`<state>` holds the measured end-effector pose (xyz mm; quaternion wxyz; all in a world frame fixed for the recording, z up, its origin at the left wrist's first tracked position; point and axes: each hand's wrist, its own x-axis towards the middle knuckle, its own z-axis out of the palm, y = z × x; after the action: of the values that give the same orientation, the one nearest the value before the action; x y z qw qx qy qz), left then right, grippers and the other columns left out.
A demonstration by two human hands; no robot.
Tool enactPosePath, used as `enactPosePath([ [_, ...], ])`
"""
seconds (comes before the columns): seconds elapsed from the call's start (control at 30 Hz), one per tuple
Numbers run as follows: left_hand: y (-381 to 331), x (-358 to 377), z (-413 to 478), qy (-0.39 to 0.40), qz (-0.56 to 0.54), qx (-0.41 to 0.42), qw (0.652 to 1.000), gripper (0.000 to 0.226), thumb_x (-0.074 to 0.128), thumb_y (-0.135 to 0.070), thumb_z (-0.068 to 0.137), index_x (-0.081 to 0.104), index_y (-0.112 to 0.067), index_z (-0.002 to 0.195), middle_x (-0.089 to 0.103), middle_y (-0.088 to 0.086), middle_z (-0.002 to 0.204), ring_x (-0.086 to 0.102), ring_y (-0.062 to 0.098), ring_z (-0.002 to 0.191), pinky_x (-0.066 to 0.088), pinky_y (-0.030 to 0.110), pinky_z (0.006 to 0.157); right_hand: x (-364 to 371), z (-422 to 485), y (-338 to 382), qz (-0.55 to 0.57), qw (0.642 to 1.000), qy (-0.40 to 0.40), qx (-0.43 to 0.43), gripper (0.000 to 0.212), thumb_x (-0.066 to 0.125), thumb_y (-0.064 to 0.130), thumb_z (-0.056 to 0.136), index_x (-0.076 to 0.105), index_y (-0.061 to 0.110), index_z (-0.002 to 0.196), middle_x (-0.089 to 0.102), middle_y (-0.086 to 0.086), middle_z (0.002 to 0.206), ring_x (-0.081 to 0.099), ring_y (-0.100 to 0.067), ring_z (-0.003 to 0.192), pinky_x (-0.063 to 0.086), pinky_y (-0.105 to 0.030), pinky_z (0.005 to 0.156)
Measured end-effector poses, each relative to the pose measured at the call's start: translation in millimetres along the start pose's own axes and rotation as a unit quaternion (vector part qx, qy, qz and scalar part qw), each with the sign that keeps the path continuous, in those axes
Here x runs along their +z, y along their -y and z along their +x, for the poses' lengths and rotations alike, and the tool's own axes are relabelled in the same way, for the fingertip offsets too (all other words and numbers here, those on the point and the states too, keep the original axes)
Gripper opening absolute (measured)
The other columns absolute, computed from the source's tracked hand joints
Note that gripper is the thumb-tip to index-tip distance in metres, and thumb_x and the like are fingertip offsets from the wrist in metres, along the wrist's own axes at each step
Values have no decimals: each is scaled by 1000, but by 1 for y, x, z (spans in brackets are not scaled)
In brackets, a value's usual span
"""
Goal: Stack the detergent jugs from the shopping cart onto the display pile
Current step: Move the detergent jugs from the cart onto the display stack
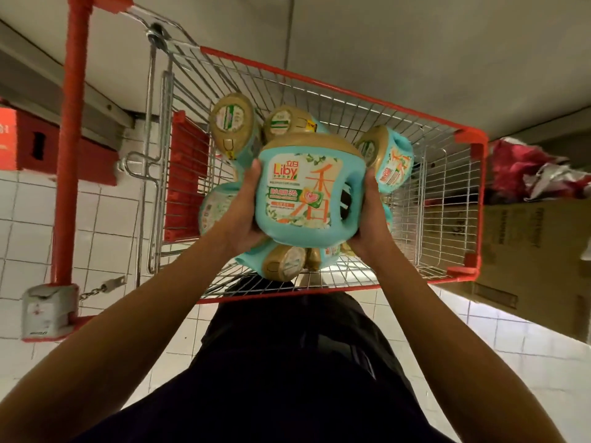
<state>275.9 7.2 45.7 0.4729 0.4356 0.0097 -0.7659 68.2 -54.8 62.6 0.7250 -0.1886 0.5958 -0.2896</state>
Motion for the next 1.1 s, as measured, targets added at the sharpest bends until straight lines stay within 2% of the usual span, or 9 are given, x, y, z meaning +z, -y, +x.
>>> enactPosePath([
  [0.13, 22, 27, 6, -5, 65, -20, 998, 70, 39, -68, 103, 56, -19, 151, 60, 18, 149, 59, 39, 137, 53, 60, 106, -38, -27, -13, 54, 998, -22, -18, 71, 31, 67, 106, 56, 18, 150, 65, -19, 142, 58, -42, 137, 42, -65, 117],
  [0.23, 40, 46, 6, 3, 111, -45, 993, 73, 37, -69, 102, 51, -20, 155, 60, 16, 151, 57, 38, 140, 44, 63, 115, -66, -49, -23, 88, 994, -48, -30, 73, 29, 67, 106, 53, 17, 153, 65, -18, 142, 58, -42, 137, 43, -65, 116],
  [0.37, 69, 77, 3, 37, 169, -73, 982, 72, 37, -74, 100, 59, -25, 148, 63, 12, 148, 61, 34, 136, 53, 57, 108, -108, -82, -38, 115, 988, -87, -62, 64, 26, 66, 107, 71, 28, 132, 75, -7, 130, 69, -29, 126, 47, -63, 113],
  [0.43, 88, 96, 1, 53, 205, -86, 973, 73, 35, -75, 100, 60, -25, 148, 64, 12, 147, 62, 34, 135, 51, 58, 110, -132, -100, -44, 135, 982, -103, -79, 62, 26, 66, 108, 76, 32, 124, 76, -3, 127, 71, -24, 122, 48, -63, 113],
  [0.57, 135, 138, -4, 81, 273, -101, 953, 72, 33, -75, 101, 60, -27, 148, 65, 11, 146, 63, 33, 135, 53, 56, 107, -184, -137, -57, 177, 964, -165, -108, 70, 32, 66, 106, 61, 15, 145, 70, -13, 136, 65, -35, 131, 47, -66, 112],
  [0.63, 163, 161, -11, 99, 293, -109, 945, 71, 35, -73, 102, 60, -25, 148, 65, 13, 146, 63, 34, 134, 57, 53, 102, -213, -159, -69, 203, 955, -181, -117, 71, 32, 66, 107, 56, 14, 149, 68, -15, 139, 63, -39, 132, 46, -68, 111],
  [0.87, 273, 215, -42, 144, 354, -130, 915, 66, 43, -76, 98, 70, -31, 138, 65, 12, 145, 62, 33, 135, 54, 56, 107, -316, -233, -116, 269, 930, -201, -147, 67, 29, 62, 109, 54, 16, 150, 65, -21, 141, 60, -43, 134, 45, -71, 111],
  [0.97, 326, 237, -56, 169, 372, -144, 901, 67, 37, -75, 101, 69, -30, 139, 66, 11, 144, 62, 33, 135, 59, 49, 99, -361, -268, -135, 282, 920, -219, -160, 65, 29, 62, 109, 55, 17, 149, 68, -18, 138, 63, -40, 132, 51, -65, 108],
  [1.1, 387, 269, -71, 228, 406, -153, 872, 72, 28, -74, 104, 60, -26, 148, 61, 13, 150, 58, 33, 140, 55, 54, 106, -415, -308, -157, 312, 898, -260, -172, 66, 31, 62, 108, 56, 17, 148, 70, -16, 134, 64, -38, 130, 52, -62, 108],
])
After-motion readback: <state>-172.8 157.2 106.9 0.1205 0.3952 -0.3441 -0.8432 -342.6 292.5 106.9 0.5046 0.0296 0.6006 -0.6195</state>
